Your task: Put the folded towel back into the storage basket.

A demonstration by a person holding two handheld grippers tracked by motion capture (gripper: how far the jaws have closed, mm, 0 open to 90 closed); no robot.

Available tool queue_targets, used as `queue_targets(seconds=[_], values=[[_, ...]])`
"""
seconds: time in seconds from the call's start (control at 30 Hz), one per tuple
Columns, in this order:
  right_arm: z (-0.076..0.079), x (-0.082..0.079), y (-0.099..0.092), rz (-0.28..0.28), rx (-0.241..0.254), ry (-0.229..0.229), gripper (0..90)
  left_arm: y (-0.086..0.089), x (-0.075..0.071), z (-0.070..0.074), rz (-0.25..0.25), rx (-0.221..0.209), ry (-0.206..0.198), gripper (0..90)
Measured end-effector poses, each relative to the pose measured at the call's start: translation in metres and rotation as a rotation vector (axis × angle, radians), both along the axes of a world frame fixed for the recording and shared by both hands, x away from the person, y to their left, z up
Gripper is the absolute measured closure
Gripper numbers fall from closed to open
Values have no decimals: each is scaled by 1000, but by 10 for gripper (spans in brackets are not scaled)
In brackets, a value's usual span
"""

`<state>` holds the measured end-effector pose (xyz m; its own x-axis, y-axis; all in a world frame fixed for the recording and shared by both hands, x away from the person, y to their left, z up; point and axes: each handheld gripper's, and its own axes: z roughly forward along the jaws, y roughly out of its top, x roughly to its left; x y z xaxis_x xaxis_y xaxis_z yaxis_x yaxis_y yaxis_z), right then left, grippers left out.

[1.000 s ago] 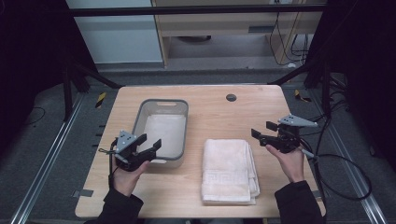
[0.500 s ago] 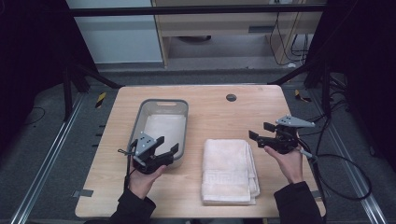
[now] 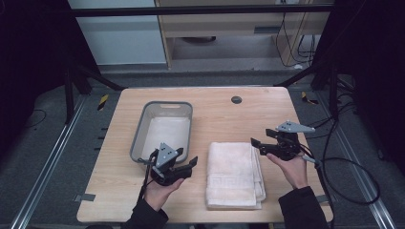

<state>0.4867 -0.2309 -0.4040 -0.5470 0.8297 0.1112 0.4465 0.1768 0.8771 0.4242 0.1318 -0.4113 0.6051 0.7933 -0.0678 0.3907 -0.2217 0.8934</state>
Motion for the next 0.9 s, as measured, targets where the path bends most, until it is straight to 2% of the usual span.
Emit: queue_targets(seconds=[0.37,0.47,0.8,0.9], values=[[-6,-2,5,7,-23,23,239,-15,-7,-14,-40,33,38,383],[-11,-1,6,10,-4,40,236,-18,-8,-19,-49,48,50,383],[-30,3,13,17,-65,91,233,-31,-13,-37,-83,99,88,378],[-36,4,14,19,-60,106,236,-34,-13,-42,-90,109,99,377]])
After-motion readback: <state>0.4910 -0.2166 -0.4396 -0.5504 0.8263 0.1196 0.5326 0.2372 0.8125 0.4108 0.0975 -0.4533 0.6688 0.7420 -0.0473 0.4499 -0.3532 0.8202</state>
